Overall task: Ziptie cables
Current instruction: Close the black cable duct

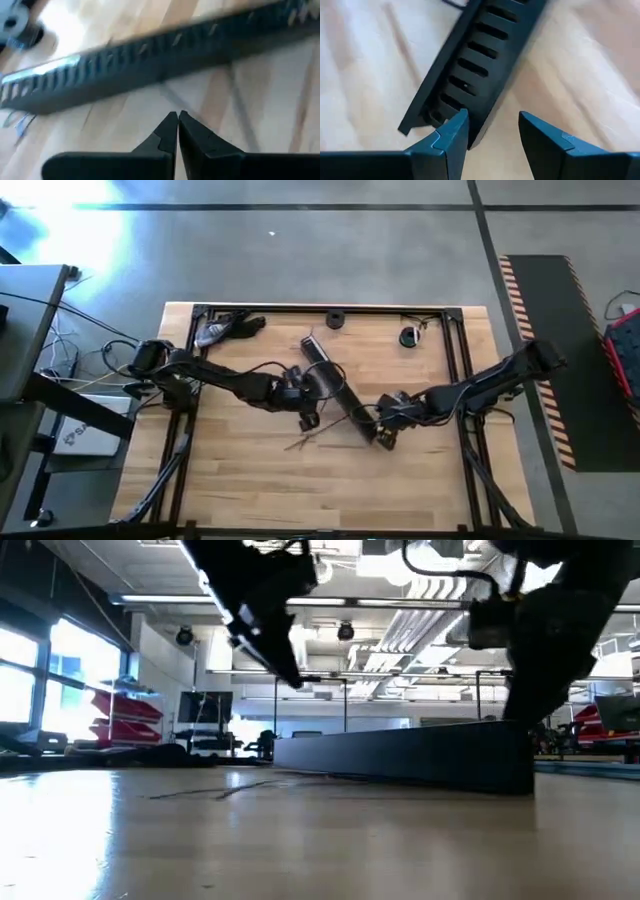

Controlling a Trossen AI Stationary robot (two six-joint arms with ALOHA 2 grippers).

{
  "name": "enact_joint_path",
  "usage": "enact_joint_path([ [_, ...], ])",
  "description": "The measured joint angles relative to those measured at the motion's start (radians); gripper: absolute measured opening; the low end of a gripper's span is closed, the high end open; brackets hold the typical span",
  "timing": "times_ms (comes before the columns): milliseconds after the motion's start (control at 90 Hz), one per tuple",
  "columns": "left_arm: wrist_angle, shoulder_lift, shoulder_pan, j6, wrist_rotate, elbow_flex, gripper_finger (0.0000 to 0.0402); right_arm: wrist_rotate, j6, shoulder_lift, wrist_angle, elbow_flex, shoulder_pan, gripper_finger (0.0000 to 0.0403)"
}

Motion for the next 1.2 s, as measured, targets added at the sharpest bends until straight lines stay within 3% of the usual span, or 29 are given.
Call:
enact_joint_path([
  [144,-0.055,-0.068,0.0,-0.058,-0.023,-0.056,0.0,0.101,-0.009,-0.148,-0.185,-0.008,0.033,0.0158],
  [233,-0.04,-0.093,0.0,-0.081,-0.026,-0.095,0.0,0.108,-0.146,-0.221,-0.177,-0.003,0.072,0.0158],
  [344,-0.015,-0.102,0.0,-0.106,-0.03,-0.132,0.0,0.096,-0.367,-0.248,-0.212,-0.003,0.13,0.0158],
  [467,0.022,-0.1,0.0,-0.133,-0.022,-0.178,0.0,0.116,-0.441,-0.238,-0.313,-0.003,0.158,0.0158],
  [711,0.123,-0.1,0.048,-0.162,0.035,-0.298,0.0,0.268,-0.302,-0.199,-0.429,0.012,0.132,0.0158],
  [800,0.213,-0.102,0.069,-0.127,0.088,-0.337,0.0,0.278,-0.218,-0.186,-0.453,0.016,0.092,0.0158],
  [867,0.184,-0.117,0.069,-0.111,0.098,-0.338,0.0,0.26,-0.145,-0.182,-0.458,0.016,0.058,0.0158],
  [1078,0.017,-0.204,0.016,0.13,0.07,-0.337,0.0003,0.237,-0.114,-0.183,-0.451,0.017,0.0,0.0158],
  [1200,-0.047,-0.212,-0.017,0.291,0.064,-0.336,0.0029,0.241,-0.117,-0.184,-0.408,0.017,-0.022,0.0158],
])
